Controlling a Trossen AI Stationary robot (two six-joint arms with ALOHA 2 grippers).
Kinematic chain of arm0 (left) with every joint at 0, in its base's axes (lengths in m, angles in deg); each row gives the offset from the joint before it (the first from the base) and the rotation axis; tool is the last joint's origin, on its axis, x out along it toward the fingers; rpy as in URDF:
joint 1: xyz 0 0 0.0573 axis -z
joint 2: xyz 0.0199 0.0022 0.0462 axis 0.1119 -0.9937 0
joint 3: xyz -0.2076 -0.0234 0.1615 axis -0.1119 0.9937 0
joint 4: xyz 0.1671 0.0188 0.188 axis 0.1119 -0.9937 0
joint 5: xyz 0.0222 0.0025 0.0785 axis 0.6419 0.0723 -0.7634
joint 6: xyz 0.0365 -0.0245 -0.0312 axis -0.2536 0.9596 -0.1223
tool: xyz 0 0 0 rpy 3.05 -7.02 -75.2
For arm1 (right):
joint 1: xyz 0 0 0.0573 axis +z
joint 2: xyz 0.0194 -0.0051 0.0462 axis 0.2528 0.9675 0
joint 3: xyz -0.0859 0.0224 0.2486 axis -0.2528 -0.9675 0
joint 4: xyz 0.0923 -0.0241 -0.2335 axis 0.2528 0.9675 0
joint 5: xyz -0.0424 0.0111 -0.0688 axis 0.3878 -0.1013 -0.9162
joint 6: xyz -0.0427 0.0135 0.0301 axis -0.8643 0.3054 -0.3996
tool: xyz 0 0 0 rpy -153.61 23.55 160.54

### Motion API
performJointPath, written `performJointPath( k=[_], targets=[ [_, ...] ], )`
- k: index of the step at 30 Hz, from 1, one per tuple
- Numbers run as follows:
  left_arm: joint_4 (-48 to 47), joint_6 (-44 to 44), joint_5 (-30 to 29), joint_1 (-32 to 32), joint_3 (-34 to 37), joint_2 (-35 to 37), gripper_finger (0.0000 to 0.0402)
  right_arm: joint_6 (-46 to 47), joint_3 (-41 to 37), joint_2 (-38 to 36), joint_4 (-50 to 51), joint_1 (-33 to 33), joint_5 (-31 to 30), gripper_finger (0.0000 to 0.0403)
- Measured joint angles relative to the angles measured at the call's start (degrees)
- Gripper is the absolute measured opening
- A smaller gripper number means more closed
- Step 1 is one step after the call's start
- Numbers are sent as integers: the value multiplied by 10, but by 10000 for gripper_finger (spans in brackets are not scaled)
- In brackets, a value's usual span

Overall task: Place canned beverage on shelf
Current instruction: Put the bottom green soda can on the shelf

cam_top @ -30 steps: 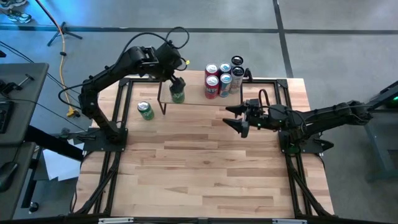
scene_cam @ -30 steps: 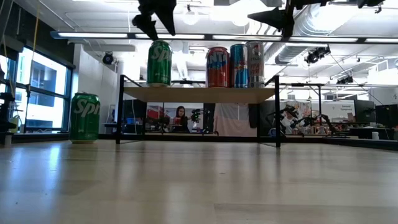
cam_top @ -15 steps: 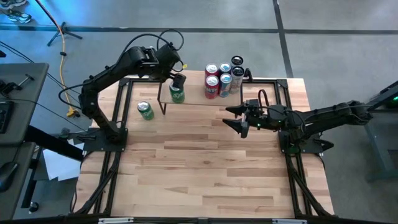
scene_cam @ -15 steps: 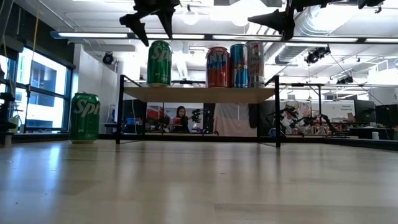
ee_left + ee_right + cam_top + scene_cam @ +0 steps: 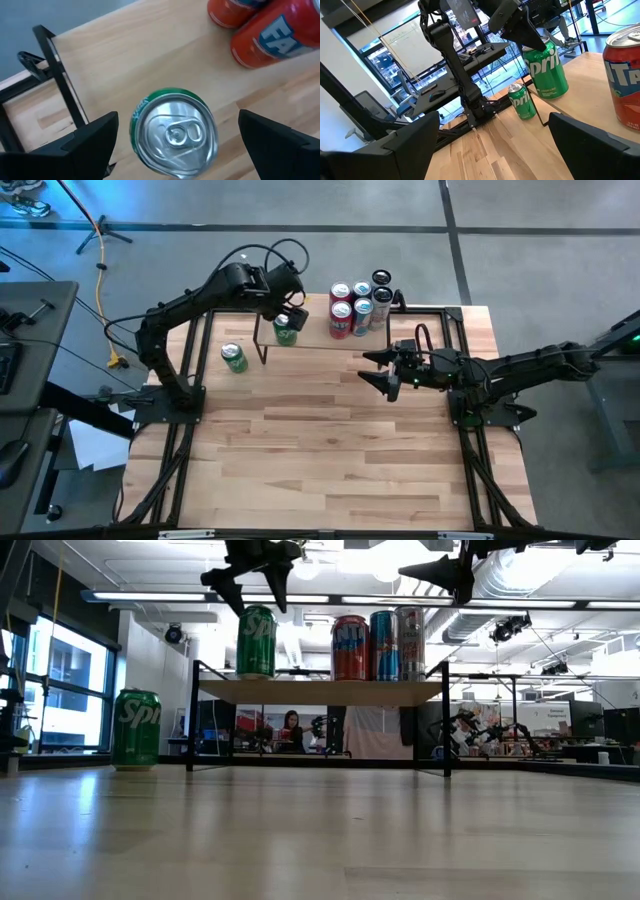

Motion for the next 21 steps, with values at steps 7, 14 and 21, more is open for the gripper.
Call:
performJointPath(
  k=[7,14,21],
  targets=[
    [-15,17,-12,4,0,0,367,-2,0,0,0,0,0,360],
    [-50,43,-42,16,0,-15,367,0,0,0,0,0,0,360],
    [-35,40,-42,23,0,-31,367,0,0,0,0,0,0,360]
  ],
)
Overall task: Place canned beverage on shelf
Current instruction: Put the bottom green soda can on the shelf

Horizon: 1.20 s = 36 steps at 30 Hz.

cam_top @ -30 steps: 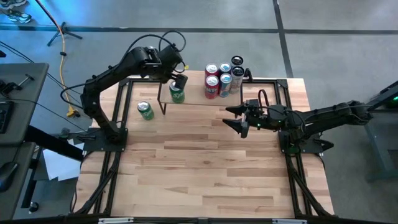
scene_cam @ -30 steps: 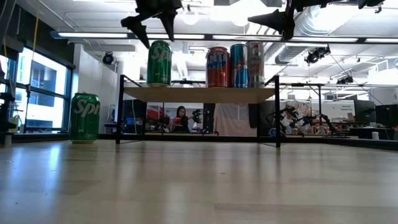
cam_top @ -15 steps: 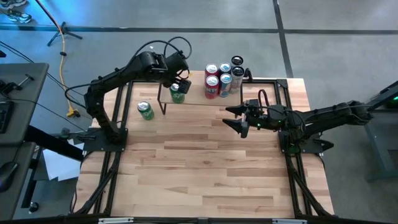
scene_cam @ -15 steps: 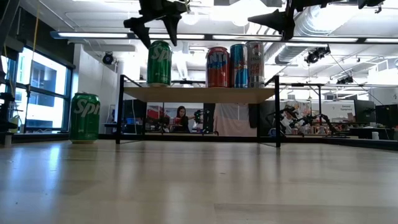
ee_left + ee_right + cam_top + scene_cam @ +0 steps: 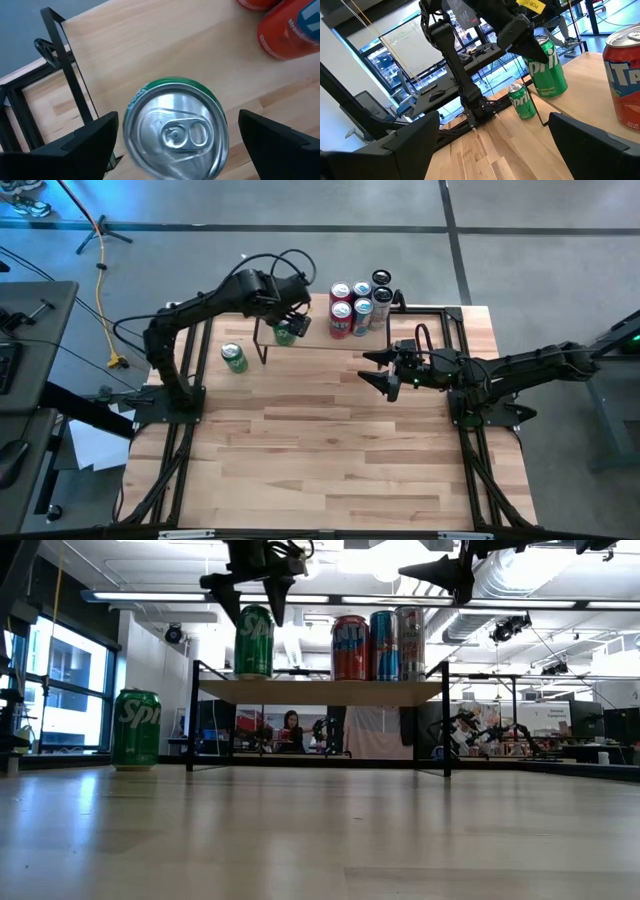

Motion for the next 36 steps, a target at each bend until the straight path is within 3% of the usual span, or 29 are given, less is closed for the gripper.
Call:
performJointPath(
  k=[16,29,36],
  targets=[
    [7,-16,17,7,0,-1,360,0,0,0,0,0,0,360],
    [0,-18,15,7,0,0,235,0,0,0,0,0,0,360],
    [3,-115,17,4,-1,3,220,0,0,0,0,0,0,360]
  ],
)
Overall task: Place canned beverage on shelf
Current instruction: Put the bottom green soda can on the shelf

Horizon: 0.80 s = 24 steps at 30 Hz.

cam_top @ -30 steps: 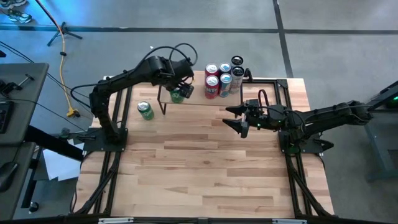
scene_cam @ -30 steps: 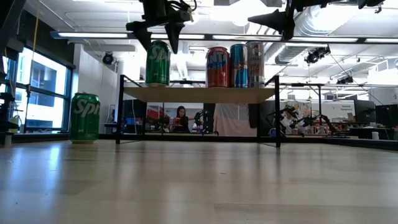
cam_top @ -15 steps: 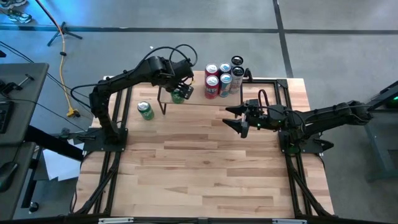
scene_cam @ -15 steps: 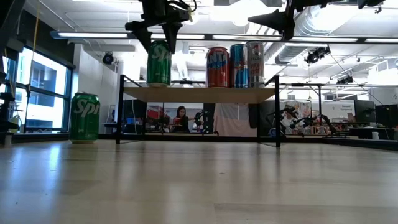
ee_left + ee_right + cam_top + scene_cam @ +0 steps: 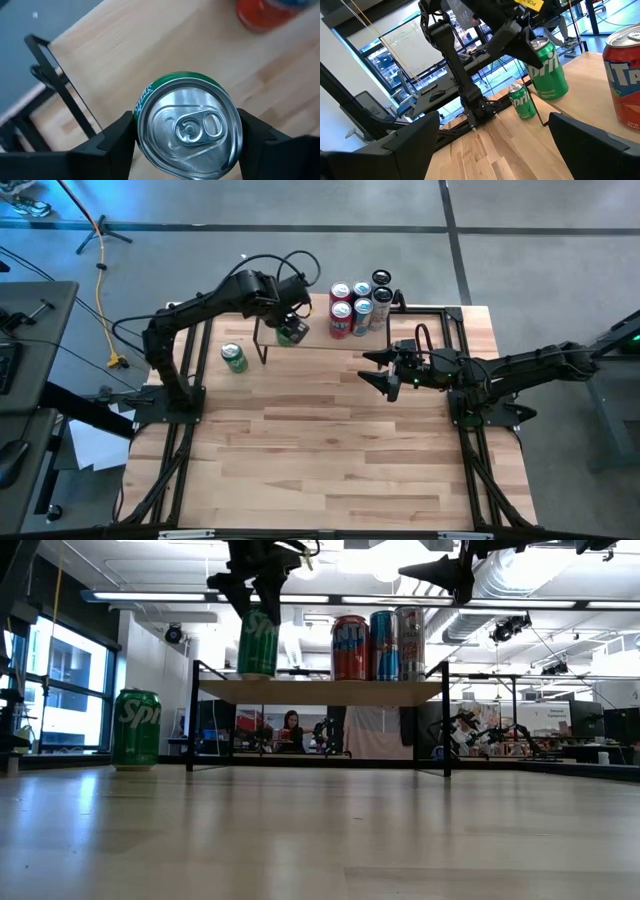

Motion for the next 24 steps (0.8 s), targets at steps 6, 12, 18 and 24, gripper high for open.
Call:
performJointPath(
  k=[6,12,18,24],
  targets=[
    [1,-152,23,-22,-3,18,221,10,0,0,0,0,0,360],
    [-1,-376,129,-43,-4,22,222,25,0,0,0,0,0,360],
    [12,-506,106,-48,-4,17,223,45,0,0,0,0,0,360],
    [31,-526,128,-51,-4,17,223,45,0,0,0,0,0,360]
  ],
)
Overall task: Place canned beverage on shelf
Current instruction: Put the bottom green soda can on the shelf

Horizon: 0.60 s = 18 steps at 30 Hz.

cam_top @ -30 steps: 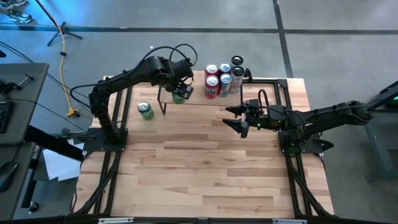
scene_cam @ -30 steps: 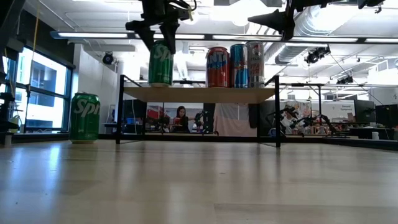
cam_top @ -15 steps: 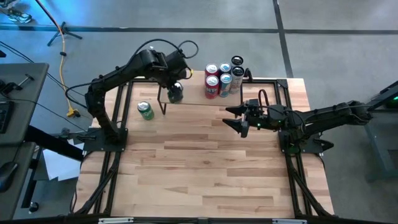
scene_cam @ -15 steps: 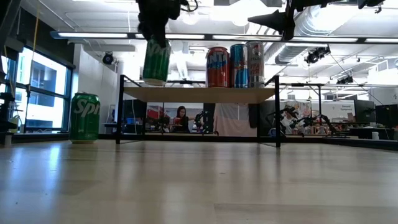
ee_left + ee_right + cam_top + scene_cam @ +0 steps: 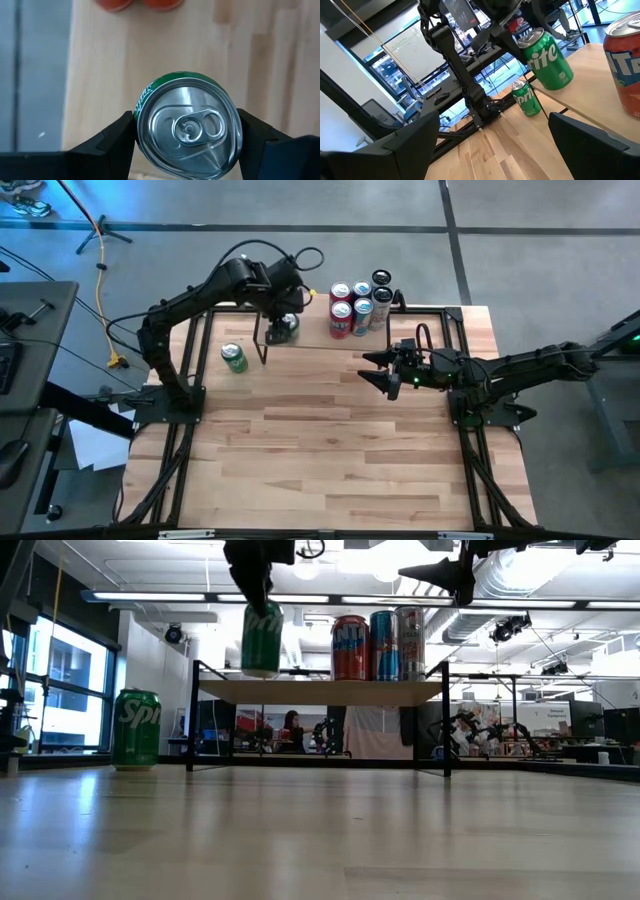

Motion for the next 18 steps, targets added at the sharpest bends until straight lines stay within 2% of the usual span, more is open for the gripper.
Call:
performJointPath(
  k=[4,10,13,18],
  targets=[
    [18,-3,48,-11,0,0,223,3,0,0,0,0,0,360],
    [42,-5,60,-33,0,0,223,12,0,0,0,0,0,360],
    [39,-4,94,-42,0,0,223,16,0,0,0,0,0,360],
    [39,-6,87,-47,0,0,223,16,0,0,0,0,0,360]
  ],
)
